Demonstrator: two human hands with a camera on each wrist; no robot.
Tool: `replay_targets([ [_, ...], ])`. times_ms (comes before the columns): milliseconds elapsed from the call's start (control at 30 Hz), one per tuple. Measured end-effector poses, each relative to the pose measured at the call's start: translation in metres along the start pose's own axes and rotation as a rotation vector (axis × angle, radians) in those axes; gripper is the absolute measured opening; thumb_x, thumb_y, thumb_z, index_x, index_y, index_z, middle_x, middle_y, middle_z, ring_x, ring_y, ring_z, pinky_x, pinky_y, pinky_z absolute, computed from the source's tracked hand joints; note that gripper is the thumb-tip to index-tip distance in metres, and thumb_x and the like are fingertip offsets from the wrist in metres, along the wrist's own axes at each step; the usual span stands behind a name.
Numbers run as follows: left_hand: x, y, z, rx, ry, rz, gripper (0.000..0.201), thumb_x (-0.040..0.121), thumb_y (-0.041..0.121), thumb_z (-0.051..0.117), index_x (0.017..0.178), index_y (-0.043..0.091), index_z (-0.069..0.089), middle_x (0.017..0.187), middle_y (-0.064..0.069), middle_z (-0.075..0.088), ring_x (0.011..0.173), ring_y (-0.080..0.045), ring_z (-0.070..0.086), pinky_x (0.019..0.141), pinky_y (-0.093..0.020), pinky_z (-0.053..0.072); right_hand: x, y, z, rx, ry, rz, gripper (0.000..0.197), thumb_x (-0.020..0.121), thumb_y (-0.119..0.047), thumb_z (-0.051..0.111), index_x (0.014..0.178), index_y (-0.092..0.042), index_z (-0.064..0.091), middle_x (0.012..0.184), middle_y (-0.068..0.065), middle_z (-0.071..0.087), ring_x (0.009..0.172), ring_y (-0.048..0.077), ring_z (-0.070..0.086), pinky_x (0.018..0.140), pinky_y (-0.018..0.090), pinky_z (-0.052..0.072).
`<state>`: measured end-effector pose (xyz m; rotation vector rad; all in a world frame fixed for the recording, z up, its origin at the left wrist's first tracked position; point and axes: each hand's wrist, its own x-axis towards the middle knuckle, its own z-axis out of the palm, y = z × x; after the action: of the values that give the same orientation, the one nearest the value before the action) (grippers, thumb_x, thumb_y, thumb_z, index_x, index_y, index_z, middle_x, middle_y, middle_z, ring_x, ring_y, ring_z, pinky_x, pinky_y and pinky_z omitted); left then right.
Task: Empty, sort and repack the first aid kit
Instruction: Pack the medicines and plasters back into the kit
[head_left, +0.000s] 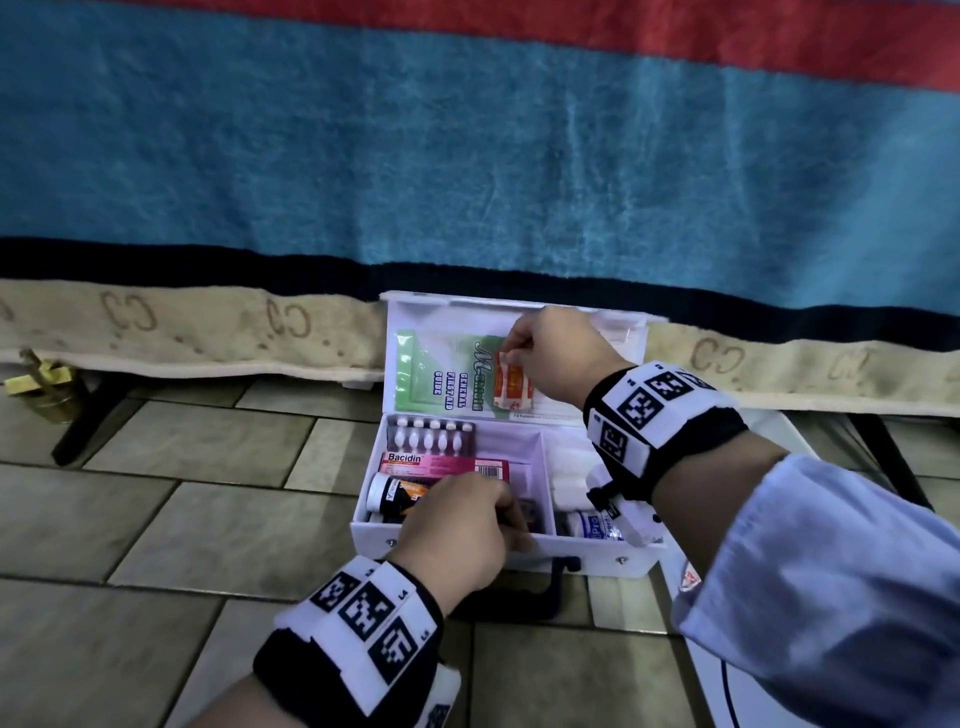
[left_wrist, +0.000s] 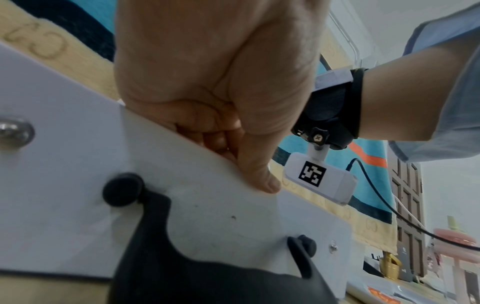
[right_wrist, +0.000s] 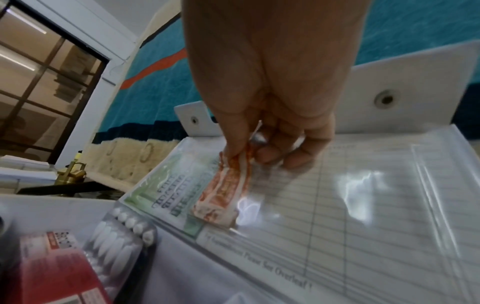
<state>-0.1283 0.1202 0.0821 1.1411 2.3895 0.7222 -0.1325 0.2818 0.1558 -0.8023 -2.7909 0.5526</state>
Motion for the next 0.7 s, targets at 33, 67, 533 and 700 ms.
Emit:
replay_targets([
  [33, 0.0, 0.0, 0.0, 0.001, 0.004, 0.002, 0.027, 0.081, 0.025, 0.068, 0.057, 0.032, 0.059, 0.082, 0.011, 0.068, 0.083, -0.012, 0.062, 0.071, -0.025, 0.047, -0.001, 0.001, -0.001, -0.019, 0.003, 0.003, 0.011, 0.089, -0.018, 0.062, 0.092, -0.016, 0.072, 0.087, 0.001, 0.067, 0.076, 0.014, 0.057, 0.067, 0.022, 0.04],
  [67, 0.0, 0.0, 0.0, 0.002, 0.006, 0.004, 0.025, 0.081, 0.023, 0.067, 0.058, 0.032, 0.06, 0.081, 0.011, 0.068, 0.083, -0.011, 0.062, 0.071, -0.024, 0.048, -0.001, 0.002, -0.003, -0.032, 0.005, 0.007, 0.011, 0.088, -0.019, 0.063, 0.094, -0.018, 0.073, 0.089, 0.001, 0.068, 0.078, 0.014, 0.058, 0.068, 0.023, 0.042],
  [533, 0.003, 0.006, 0.001, 0.033, -0.01, 0.02, 0.029, 0.076, 0.024, 0.077, 0.053, 0.029, 0.058, 0.061, 0.015, 0.059, 0.061, 0.001, 0.052, 0.052, -0.019, 0.034, -0.149, 0.097, -0.101, -0.05, -0.01, 0.072, 0.02, 0.076, -0.019, 0.077, 0.095, -0.022, 0.074, 0.085, -0.003, 0.073, 0.079, 0.01, 0.067, 0.069, 0.006, 0.044],
  [700, 0.002, 0.011, -0.001, 0.089, -0.015, 0.017, 0.026, 0.074, 0.022, 0.079, 0.054, 0.027, 0.062, 0.061, 0.012, 0.063, 0.06, -0.003, 0.056, 0.049, -0.021, 0.032, -0.222, 0.17, -0.074, -0.344, -0.277, 0.366, 0.022, 0.076, -0.032, 0.075, 0.098, -0.029, 0.072, 0.086, -0.009, 0.069, 0.083, 0.006, 0.062, 0.064, 0.011, 0.041],
])
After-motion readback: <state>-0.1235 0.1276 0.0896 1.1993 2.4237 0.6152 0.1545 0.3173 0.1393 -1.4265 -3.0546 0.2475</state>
